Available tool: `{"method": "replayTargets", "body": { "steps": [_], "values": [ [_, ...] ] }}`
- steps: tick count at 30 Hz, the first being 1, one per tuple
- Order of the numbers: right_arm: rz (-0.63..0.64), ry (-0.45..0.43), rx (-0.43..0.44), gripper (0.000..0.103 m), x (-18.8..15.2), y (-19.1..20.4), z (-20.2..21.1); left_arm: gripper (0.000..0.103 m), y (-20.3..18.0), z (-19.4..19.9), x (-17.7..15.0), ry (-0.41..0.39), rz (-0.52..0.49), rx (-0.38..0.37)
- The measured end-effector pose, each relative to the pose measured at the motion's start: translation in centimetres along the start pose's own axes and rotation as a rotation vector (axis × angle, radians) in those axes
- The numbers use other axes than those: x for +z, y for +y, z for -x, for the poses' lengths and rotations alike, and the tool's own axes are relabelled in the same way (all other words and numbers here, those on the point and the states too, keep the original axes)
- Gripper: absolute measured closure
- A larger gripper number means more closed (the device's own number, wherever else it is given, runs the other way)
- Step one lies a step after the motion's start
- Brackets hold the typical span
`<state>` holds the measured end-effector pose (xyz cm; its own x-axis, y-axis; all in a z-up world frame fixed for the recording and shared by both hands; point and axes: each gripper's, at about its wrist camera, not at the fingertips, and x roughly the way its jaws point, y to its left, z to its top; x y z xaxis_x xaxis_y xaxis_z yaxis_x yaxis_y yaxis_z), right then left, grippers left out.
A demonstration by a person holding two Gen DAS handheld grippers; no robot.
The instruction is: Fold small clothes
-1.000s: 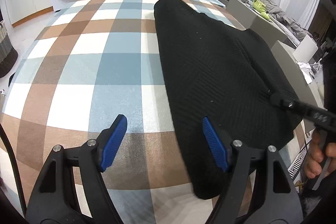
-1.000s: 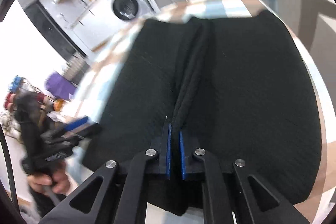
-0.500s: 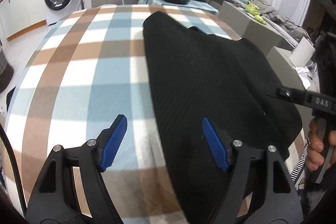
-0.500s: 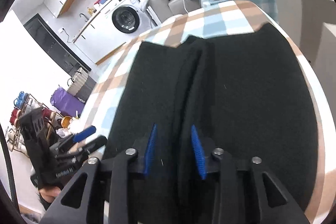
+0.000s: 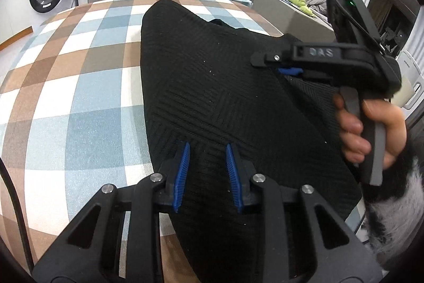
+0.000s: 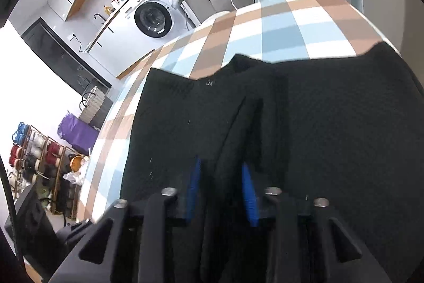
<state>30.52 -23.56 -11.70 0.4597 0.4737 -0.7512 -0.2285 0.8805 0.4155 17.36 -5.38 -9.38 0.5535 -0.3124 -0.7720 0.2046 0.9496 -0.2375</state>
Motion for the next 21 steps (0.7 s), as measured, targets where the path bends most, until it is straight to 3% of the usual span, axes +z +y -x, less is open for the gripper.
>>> {"method": "replayTargets", "body": {
  "steps": [6, 10, 13, 16, 19, 21],
  "values": [
    [0.116, -0.12, -0.035, 0.097, -0.3, 2.5, 4.1, 0.077, -0.1, 0.1, 0.1, -0.002, 0.001, -0.006],
    [0.064, -0.01, -0.124, 0.097, -0.3, 0.2, 1.3, 0.077, -0.3, -0.1, 0.1, 0.001, 0.001, -0.013],
    [0.021, -0.024, -0.11, 0.096, -0.7, -0.7, 1.3, 0.077, -0.6, 0.0, 0.2, 0.007, -0.014, 0.003],
    [-0.024, -0.006, -0.075, 0.093, -0.8, -1.1, 2.2, 0.076, -0.4, 0.6, 0.2, 0.006, 0.0, 0.008],
    [-0.04, 0.035, 0.044, 0.087, -2.5, -0.5, 3.7, 0.075, -0.2, 1.0, 0.1, 0.005, 0.009, 0.006],
    [-0.055, 0.076, 0.127, 0.072, -4.7, -0.4, 4.7, 0.075, -0.5, 1.5, -0.2, 0.003, 0.004, -0.006]
  ]
}}
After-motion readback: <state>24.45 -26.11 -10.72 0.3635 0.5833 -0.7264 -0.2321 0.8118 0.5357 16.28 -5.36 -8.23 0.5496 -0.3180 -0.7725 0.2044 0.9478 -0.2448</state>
